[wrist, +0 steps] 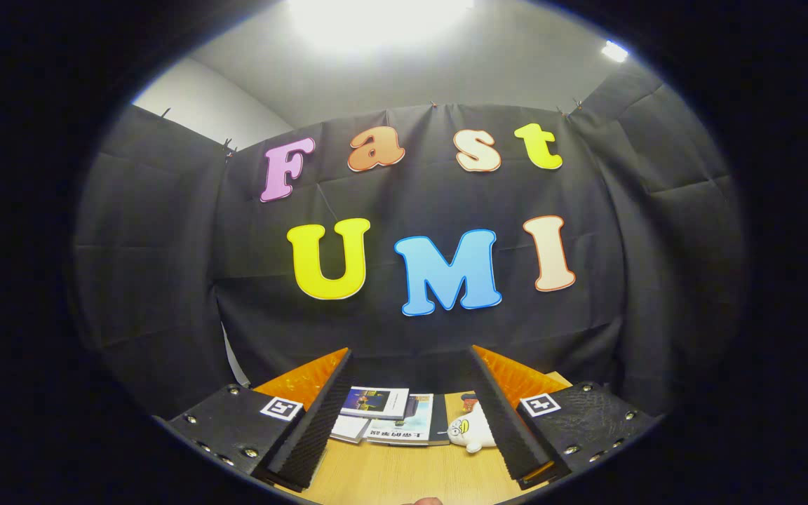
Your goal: Open the storage box then place both shoes into the box .Put the left shoe in first, then the right shoe, with the right side of both shoes facing outward in a uniform manner.
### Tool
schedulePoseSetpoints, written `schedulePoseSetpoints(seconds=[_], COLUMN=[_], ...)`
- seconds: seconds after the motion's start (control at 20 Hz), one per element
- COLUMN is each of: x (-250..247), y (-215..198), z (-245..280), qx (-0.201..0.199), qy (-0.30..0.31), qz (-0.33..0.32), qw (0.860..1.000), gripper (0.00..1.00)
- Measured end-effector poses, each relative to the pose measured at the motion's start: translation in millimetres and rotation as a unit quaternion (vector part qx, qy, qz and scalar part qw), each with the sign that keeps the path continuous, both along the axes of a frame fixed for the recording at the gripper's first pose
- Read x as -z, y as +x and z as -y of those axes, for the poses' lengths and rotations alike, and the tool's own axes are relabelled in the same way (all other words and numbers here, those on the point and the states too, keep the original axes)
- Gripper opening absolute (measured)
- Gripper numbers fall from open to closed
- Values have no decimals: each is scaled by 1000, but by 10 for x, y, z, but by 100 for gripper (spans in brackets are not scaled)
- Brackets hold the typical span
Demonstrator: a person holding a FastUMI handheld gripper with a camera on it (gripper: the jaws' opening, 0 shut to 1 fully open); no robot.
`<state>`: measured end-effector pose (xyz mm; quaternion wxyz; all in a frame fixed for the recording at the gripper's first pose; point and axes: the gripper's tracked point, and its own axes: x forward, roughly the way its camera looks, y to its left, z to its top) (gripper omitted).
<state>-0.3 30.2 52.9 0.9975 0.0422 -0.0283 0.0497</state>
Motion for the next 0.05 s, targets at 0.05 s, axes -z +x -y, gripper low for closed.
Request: schedulePoseSetpoints(seconds=[0.05], x=[3], y=[21], z=[24], qx=[-1], qy=[-2], qz=[0], qw=[1000], gripper=[97])
